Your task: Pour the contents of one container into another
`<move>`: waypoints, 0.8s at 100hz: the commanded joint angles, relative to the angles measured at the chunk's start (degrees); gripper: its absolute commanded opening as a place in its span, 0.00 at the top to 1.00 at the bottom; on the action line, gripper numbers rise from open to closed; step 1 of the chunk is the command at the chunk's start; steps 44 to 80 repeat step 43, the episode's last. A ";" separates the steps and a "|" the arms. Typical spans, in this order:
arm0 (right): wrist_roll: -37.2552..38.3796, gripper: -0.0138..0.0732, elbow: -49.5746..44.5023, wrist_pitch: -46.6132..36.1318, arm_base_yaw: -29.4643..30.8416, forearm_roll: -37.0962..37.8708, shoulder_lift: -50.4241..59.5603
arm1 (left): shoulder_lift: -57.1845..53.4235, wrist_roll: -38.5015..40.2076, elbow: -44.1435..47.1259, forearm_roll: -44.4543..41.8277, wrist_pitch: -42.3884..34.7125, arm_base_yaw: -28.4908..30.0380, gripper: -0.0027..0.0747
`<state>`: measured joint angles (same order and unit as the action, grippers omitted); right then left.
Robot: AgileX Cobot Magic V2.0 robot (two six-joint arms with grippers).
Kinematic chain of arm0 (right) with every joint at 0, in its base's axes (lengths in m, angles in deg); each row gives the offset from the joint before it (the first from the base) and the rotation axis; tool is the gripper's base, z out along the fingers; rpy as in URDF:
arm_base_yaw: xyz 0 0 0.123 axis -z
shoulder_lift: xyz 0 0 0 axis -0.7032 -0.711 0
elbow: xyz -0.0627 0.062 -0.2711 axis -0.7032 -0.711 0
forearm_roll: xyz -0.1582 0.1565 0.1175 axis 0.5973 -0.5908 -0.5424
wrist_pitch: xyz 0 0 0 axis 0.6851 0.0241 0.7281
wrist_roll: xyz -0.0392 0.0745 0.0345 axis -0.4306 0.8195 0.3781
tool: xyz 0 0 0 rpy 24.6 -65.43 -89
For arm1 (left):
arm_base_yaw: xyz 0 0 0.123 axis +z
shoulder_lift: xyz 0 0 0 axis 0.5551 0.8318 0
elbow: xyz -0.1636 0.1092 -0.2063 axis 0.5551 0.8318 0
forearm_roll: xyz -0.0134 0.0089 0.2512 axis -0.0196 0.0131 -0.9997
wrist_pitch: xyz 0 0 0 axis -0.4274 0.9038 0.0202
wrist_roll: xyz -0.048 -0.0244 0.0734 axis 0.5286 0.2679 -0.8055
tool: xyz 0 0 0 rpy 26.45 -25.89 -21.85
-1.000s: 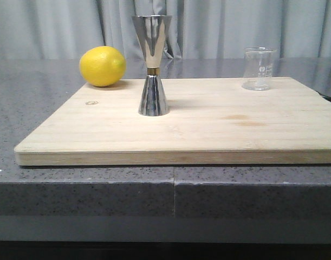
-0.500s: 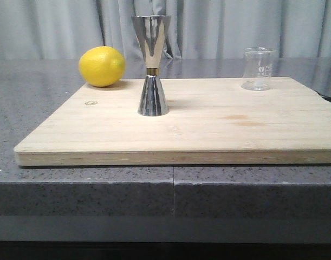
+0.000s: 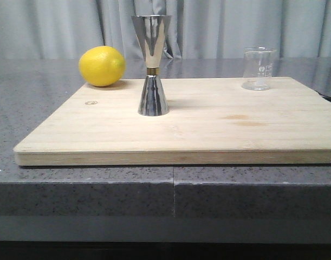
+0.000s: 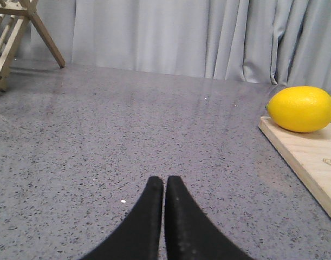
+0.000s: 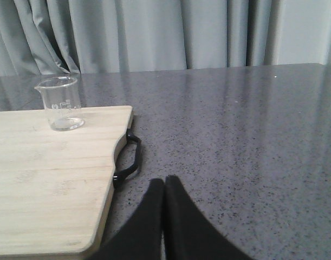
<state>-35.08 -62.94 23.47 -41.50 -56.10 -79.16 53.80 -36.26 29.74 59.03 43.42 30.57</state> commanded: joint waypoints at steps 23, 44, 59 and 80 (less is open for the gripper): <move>-0.38 0.92 -1.52 -4.05 -0.23 0.03 1.10 | -1.34 -0.09 1.20 0.45 -4.19 -0.46 0.99; -0.38 0.92 -1.52 -4.05 -0.23 0.03 1.10 | -1.34 -0.09 1.20 0.45 -4.19 -0.46 0.99; -0.38 0.92 -1.52 -4.05 -0.23 0.03 1.10 | -1.34 -0.09 1.20 0.45 -4.19 -0.46 0.99; -0.38 0.92 -1.52 -4.05 -0.23 0.03 1.10 | -1.34 -0.09 1.20 0.45 -4.19 -0.46 0.99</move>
